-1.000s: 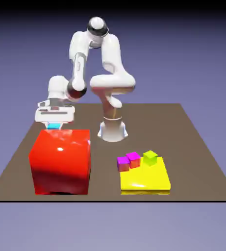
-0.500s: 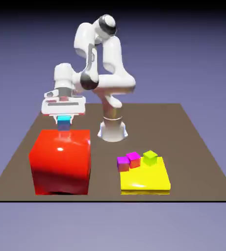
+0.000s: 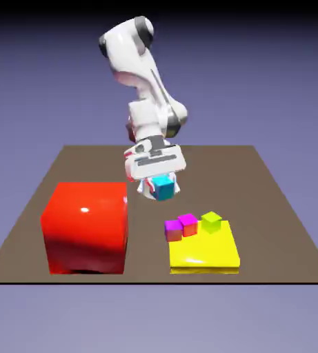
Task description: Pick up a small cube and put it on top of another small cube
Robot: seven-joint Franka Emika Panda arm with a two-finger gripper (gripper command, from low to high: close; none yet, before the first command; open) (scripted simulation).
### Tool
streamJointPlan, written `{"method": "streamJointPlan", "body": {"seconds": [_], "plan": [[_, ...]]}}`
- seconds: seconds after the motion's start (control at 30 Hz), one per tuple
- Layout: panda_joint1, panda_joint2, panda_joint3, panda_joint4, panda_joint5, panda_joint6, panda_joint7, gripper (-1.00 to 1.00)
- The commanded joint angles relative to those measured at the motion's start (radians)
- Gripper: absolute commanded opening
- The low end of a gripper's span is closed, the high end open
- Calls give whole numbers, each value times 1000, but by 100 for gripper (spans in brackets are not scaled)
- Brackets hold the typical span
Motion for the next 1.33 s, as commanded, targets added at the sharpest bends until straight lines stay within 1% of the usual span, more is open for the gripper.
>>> {"method": "streamJointPlan", "body": {"seconds": [0.0, 0.33, 0.4, 1.3], "plan": [[36, 11, -15, -2, -16, 14, 15, -100], [399, 122, -163, -18, -186, 152, 173, -100], [401, 123, -164, -18, -187, 153, 174, -100], [1379, 266, -939, 37, 334, 454, -199, -100]]}}
